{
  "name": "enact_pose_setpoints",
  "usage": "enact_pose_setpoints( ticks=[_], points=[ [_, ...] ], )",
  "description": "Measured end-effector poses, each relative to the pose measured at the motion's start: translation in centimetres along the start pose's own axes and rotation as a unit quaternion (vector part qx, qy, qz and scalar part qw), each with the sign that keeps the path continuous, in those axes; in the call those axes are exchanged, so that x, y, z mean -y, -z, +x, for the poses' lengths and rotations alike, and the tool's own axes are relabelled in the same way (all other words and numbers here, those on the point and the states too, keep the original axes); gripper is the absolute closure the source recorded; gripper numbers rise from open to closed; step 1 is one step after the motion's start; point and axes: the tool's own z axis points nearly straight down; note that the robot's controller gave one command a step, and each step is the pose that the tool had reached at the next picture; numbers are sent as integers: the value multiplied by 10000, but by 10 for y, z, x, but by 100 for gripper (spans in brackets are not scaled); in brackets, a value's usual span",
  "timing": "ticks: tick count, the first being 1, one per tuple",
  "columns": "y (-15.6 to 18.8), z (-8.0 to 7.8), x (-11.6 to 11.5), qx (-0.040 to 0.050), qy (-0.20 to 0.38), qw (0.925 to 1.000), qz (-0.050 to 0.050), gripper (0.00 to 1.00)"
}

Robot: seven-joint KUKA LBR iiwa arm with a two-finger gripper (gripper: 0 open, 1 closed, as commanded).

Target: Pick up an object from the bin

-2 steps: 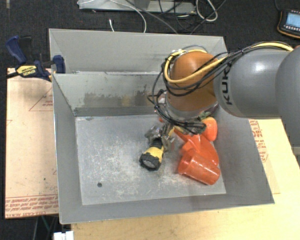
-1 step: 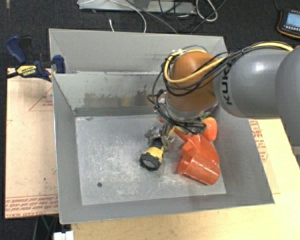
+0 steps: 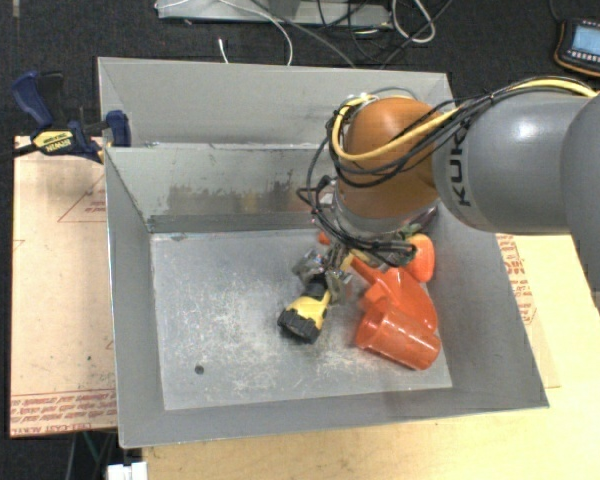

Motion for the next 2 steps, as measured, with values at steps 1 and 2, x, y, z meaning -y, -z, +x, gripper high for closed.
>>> enact_pose_setpoints(
  ticks=[1,2],
  points=[
    [25,-2,1,33,-6,10000,26,100],
    [39,-2,0,33,-13,10000,23,100]
  ],
)
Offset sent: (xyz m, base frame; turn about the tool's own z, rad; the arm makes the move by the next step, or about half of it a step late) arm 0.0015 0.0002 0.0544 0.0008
